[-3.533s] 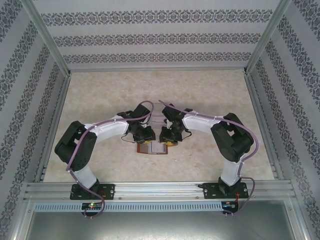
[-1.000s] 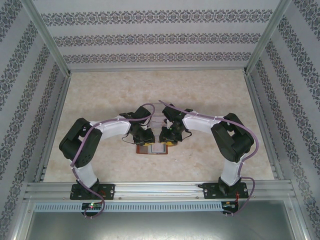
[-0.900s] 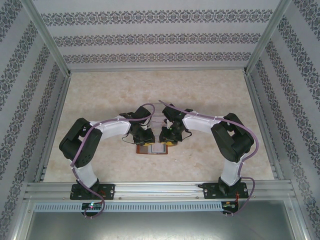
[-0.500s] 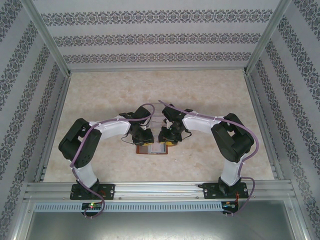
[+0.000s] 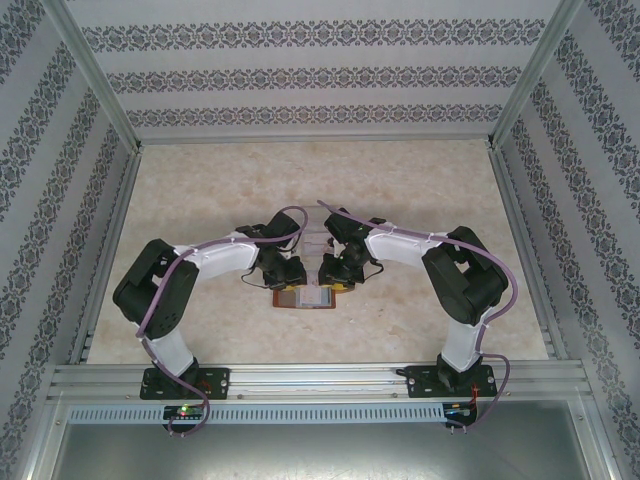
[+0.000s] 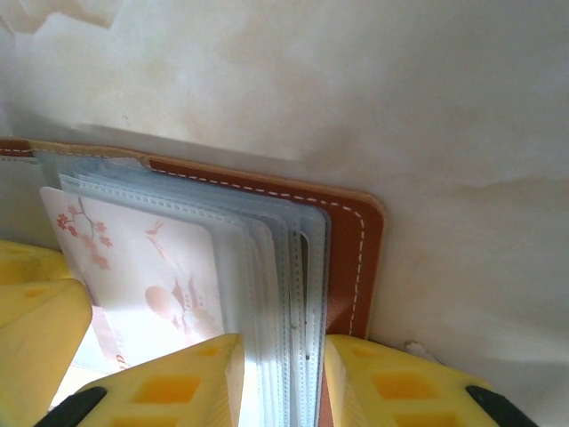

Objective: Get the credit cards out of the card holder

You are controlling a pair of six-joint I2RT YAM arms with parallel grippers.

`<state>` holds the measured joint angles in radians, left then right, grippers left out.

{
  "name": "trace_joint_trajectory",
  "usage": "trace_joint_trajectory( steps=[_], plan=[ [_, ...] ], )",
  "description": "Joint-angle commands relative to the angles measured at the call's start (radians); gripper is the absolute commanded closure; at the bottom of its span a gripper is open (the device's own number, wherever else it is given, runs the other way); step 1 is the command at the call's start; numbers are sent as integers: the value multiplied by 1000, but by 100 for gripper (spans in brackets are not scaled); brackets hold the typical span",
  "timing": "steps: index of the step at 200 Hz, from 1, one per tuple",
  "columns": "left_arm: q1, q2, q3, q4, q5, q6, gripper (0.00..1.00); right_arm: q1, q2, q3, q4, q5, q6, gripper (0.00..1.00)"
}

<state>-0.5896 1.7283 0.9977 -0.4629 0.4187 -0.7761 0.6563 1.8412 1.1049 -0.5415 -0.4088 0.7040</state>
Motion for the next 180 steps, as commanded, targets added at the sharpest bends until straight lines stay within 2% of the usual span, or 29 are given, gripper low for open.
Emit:
trace_joint_trajectory(
  steps=[1,63,124,180],
  plan=[
    [29,-33,-47,73,41,-40,73,-6,12,-25,-35,44,-1,68],
    [63,-36,-139,230,135,-97,78,-6,13,-26,-34,42,-2,68],
    [76,-102,-145,218,124,-95,79,-6,12,-27,-35,42,-1,69],
    [76,-54,-137,243,170,-91,79,-6,15,-23,-39,41,-4,68]
  ],
)
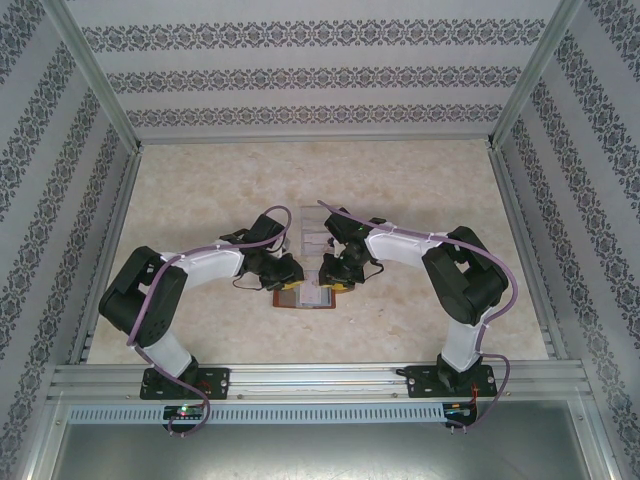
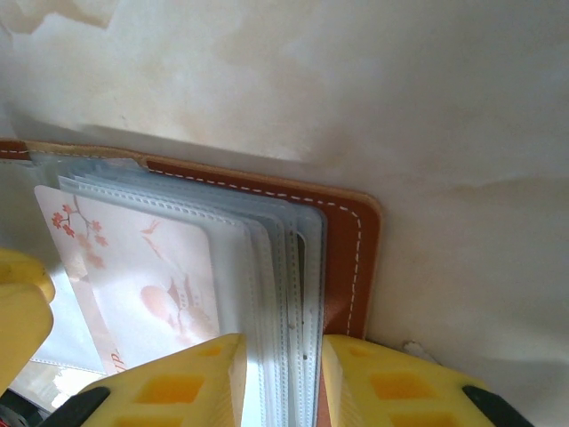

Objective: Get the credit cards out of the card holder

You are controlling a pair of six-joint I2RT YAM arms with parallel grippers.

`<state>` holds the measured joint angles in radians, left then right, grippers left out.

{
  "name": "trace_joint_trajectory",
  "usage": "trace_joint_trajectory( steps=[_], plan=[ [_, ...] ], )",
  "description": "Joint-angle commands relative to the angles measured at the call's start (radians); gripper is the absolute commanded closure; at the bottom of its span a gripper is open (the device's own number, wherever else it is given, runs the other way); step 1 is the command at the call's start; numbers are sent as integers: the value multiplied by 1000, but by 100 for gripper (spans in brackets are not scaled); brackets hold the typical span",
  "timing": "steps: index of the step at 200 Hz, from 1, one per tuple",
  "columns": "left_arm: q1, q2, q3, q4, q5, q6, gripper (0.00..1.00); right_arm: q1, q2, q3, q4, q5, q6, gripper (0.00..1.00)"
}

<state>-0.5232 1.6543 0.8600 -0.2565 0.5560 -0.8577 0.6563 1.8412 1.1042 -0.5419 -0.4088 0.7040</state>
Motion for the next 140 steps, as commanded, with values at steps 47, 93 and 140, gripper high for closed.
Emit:
trace_joint_trajectory(
  steps=[47,93,140],
  plan=[
    [9,44,2,41,53,-2,79,-5,20,-22,-40,39,-4,69],
    [9,66,-3,52,68,-3,78,-4,18,-21,-41,41,-4,69],
    [8,62,2,28,55,10,84,-5,20,-22,-43,43,-5,69]
  ],
)
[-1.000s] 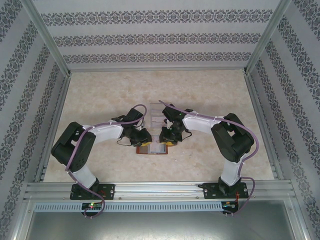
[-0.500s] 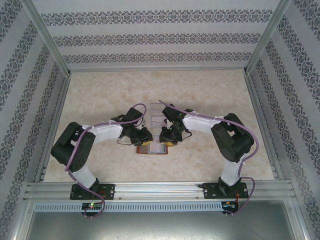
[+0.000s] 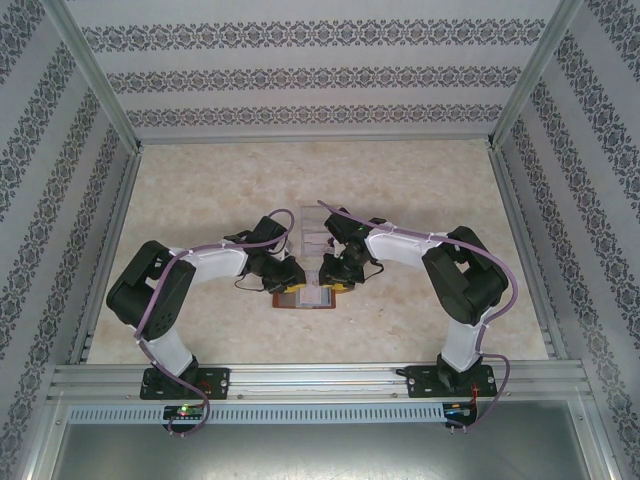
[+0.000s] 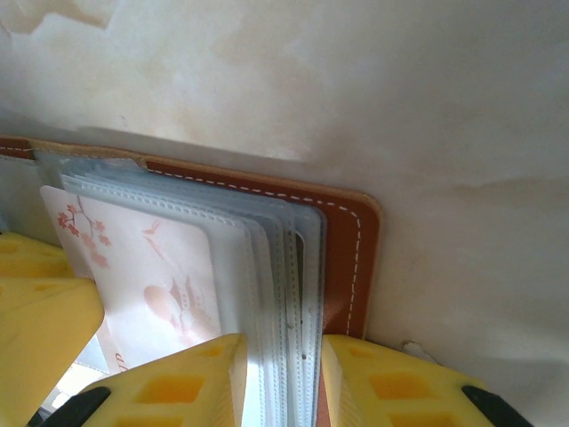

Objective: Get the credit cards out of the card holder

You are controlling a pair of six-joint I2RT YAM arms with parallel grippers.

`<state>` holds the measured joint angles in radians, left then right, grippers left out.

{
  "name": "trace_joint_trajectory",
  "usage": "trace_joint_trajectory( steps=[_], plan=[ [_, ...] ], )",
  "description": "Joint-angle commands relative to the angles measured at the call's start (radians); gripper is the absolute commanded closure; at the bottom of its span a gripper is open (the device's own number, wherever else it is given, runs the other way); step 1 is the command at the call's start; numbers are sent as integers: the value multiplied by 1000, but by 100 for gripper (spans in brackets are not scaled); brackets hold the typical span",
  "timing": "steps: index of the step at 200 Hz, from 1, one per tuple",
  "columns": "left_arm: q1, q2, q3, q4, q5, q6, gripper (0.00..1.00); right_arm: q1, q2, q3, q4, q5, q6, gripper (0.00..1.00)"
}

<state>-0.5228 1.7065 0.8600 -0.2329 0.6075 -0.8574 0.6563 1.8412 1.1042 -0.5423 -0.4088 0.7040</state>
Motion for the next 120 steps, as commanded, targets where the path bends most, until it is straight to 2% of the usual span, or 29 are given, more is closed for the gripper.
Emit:
trace_joint_trajectory(
  steps=[1,37,120],
  plan=[
    [8,9,2,3,2,11,84,-4,20,-22,-42,43,-4,69],
    [9,-21,17,-64,-46,42,89,-5,23,-20,-43,44,-6,69],
    [9,-60,92,-314,-214,144,92,-7,27,-21,-46,45,-11,69]
  ],
)
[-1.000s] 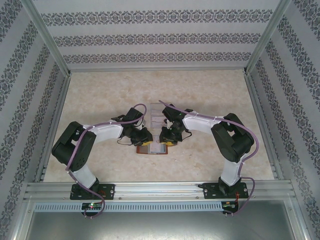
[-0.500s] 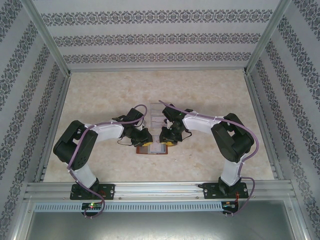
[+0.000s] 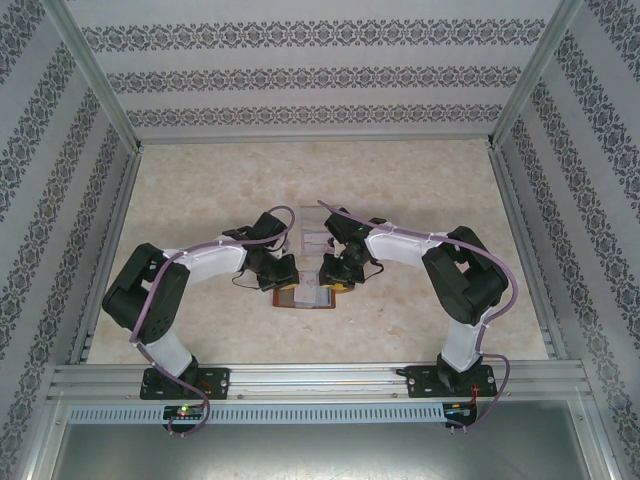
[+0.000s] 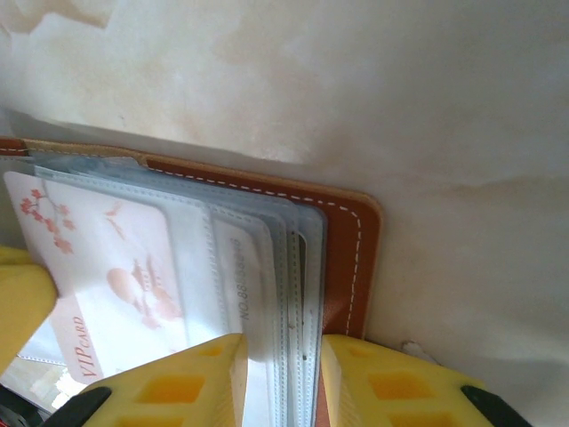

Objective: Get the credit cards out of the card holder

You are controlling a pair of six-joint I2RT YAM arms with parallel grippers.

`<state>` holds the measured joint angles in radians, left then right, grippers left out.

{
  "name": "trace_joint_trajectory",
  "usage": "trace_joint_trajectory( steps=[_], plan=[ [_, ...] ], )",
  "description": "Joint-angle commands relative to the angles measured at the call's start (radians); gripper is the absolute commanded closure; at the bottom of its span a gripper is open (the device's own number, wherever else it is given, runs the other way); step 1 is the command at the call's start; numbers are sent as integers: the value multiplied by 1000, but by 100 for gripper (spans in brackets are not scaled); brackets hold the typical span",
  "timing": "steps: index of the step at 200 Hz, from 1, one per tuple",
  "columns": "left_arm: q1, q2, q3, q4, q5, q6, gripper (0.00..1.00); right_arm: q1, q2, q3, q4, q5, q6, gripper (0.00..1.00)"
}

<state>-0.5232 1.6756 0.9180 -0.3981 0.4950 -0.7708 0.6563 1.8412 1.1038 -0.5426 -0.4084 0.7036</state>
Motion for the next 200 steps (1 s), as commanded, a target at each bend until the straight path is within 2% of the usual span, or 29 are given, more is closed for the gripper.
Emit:
trace_joint_trajectory(
  steps=[1,122,176,200],
  plan=[
    [9,-30,35,-152,-104,57,92,-7,27,-20,-45,45,-11,69],
    [9,-74,79,-272,-193,81,93,-7,44,4,-56,39,-21,69],
    [9,-65,92,-270,-172,92,93,-6,43,2,-57,37,-20,69],
    [8,-55,93,-237,-123,86,92,-7,32,4,-61,45,-17,69]
  ],
)
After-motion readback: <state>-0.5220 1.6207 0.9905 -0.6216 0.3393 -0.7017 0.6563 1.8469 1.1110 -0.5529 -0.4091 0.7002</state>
